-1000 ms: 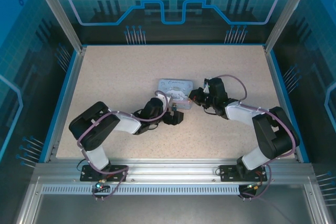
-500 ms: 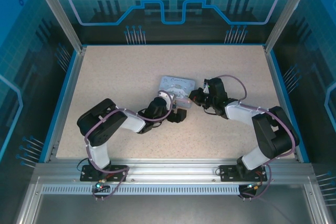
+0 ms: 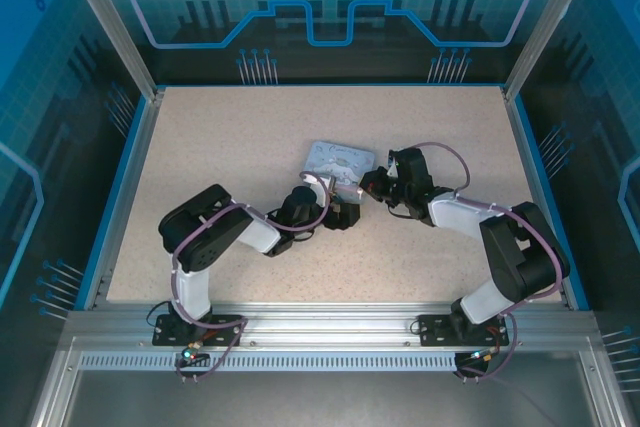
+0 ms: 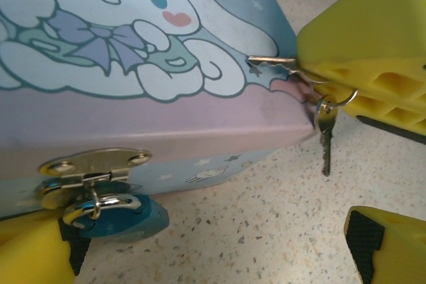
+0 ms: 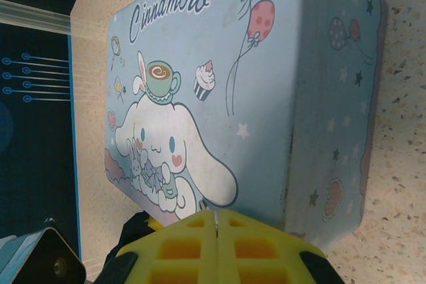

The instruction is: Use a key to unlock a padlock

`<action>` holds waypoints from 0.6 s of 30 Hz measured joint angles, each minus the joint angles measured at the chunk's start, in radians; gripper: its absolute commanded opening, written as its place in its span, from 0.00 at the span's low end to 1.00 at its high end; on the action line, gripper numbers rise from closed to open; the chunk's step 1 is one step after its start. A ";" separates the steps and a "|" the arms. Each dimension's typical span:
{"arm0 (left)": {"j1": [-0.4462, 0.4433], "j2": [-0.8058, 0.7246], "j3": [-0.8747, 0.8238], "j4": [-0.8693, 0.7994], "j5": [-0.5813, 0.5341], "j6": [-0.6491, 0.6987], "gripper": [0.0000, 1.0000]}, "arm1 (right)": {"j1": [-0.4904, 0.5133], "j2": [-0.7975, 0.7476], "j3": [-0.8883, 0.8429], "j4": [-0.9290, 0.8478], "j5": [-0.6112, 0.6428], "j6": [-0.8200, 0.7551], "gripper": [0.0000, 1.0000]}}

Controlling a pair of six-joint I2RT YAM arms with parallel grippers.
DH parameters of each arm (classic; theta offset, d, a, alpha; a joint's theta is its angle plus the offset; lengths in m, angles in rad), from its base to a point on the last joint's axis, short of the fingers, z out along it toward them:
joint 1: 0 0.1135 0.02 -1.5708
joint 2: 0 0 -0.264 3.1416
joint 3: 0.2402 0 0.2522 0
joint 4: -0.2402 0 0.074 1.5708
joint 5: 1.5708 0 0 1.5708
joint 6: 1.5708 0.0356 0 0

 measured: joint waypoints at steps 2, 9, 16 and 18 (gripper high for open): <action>0.000 0.011 -0.002 0.031 0.002 -0.019 0.97 | 0.000 0.002 0.002 0.000 0.001 0.000 0.00; 0.000 0.026 -0.051 0.149 0.021 -0.079 0.95 | 0.000 0.002 0.003 0.000 0.002 0.000 0.00; 0.000 0.018 -0.080 0.186 0.026 -0.113 0.95 | 0.000 0.002 0.004 -0.001 0.002 0.000 0.00; 0.000 0.018 -0.080 0.188 0.025 -0.122 0.94 | 0.000 0.002 0.004 -0.001 0.002 0.000 0.00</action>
